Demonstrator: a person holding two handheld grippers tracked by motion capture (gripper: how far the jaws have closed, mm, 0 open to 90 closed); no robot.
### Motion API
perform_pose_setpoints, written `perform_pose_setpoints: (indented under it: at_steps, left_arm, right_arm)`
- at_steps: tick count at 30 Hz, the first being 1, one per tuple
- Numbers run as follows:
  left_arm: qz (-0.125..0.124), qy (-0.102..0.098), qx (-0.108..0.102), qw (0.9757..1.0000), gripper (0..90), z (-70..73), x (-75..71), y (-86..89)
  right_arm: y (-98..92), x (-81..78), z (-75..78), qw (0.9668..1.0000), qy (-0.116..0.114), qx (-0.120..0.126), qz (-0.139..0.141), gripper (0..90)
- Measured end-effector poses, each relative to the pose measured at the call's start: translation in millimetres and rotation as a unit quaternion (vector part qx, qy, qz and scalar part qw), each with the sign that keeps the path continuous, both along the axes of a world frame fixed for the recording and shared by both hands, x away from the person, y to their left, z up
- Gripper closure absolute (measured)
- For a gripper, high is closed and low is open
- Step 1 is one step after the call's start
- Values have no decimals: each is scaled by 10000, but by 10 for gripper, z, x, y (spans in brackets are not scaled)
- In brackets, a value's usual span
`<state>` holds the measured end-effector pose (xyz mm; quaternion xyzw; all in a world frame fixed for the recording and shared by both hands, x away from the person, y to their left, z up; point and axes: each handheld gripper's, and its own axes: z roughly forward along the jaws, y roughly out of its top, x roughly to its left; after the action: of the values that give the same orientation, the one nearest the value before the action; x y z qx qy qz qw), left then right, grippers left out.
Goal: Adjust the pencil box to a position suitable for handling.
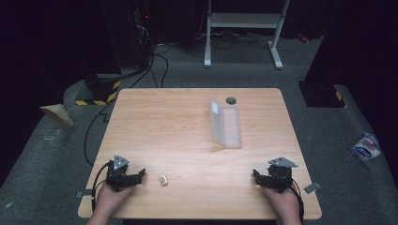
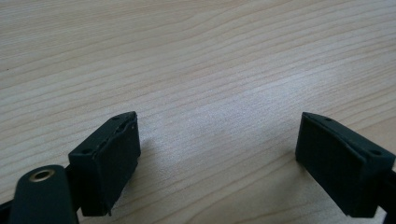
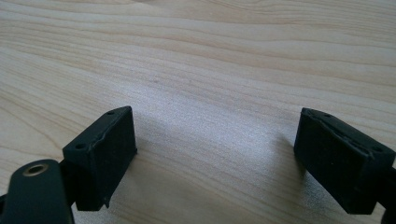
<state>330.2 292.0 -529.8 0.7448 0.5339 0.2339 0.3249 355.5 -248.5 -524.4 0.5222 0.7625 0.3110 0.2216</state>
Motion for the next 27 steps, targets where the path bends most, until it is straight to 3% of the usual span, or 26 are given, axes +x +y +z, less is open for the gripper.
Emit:
perform_pose_setpoints:
  at_steps: [16,22,27]
  left_arm:
    - [3,-3,21,10000,144,2,-5,0]
    - [9,-3,20,10000,144,2,-5,-1]
    - [20,18,4,10000,144,2,-7,-5]
  right_arm:
    - [-4,4,1,10000,-15,-3,31,135]
    - [-23,-18,48,9999,-38,134,65,248]
    - [33,-35,157,9992,-301,261,99,326]
